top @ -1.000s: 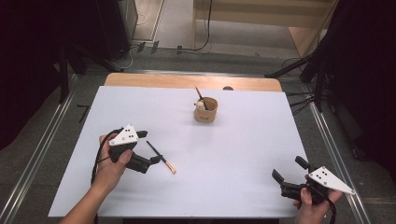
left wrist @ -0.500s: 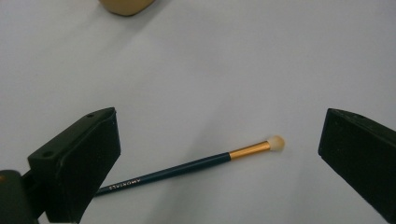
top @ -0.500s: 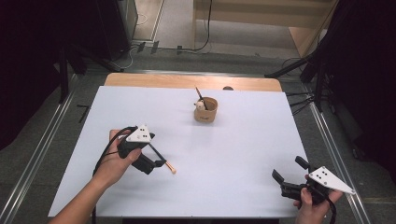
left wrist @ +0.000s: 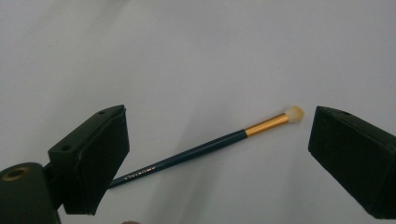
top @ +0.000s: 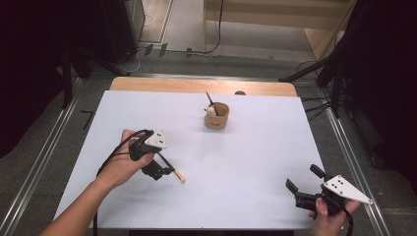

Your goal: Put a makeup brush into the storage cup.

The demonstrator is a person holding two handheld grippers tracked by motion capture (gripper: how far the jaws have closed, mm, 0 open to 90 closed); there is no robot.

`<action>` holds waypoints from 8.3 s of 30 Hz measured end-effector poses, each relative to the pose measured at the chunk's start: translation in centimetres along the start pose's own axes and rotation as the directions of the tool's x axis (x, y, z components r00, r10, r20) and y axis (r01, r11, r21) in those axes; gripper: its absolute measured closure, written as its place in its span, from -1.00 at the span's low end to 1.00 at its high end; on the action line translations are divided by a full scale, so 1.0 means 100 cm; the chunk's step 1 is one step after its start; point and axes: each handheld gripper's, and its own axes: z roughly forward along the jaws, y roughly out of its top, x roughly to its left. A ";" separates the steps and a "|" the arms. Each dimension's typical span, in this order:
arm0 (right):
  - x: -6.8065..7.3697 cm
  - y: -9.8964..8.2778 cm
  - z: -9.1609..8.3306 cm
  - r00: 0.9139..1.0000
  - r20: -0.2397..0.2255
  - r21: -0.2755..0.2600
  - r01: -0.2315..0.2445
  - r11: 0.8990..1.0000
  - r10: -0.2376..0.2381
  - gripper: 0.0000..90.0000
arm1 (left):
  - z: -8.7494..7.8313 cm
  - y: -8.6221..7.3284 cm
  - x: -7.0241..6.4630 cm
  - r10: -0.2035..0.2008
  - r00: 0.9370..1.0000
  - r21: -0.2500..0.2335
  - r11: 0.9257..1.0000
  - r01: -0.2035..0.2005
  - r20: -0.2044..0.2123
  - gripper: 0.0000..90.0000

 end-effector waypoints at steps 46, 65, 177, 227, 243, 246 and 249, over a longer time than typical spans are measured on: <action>0.003 -0.003 0.005 1.000 -0.012 0.021 0.013 1.000 -0.013 -1.00 | 0.046 -0.003 0.013 0.067 0.995 0.319 0.944 -0.088 0.076 -0.72; 0.005 -0.004 0.007 1.000 -0.013 0.024 0.012 1.000 -0.012 -1.00 | 0.032 -0.003 0.017 0.015 0.997 0.262 0.964 -0.034 0.075 0.89; 0.180 0.100 0.140 0.925 -0.346 -0.122 -0.209 0.970 0.156 0.89 | -0.014 -0.025 -0.029 -0.222 0.965 -0.644 0.720 0.260 0.141 -1.00; 0.129 0.115 0.151 0.980 -0.201 -0.241 -0.066 0.968 0.017 0.89 | -0.067 -0.162 -0.041 -0.466 0.878 -0.700 0.663 0.266 -0.107 -1.00; 0.119 0.138 0.163 0.988 -0.156 -0.264 -0.035 0.964 -0.007 0.89 | -0.067 -0.169 -0.044 -0.465 0.876 -0.695 0.671 0.258 -0.125 -1.00; 0.115 0.139 0.167 0.990 -0.144 -0.265 -0.035 0.963 -0.003 0.89 | -0.068 -0.169 -0.043 -0.467 0.876 -0.697 0.668 0.261 -0.120 -1.00; 0.112 0.142 0.170 0.991 -0.136 -0.271 -0.031 0.962 -0.007 0.89 | -0.068 -0.170 -0.043 -0.471 0.874 -0.699 0.665 0.263 -0.119 -1.00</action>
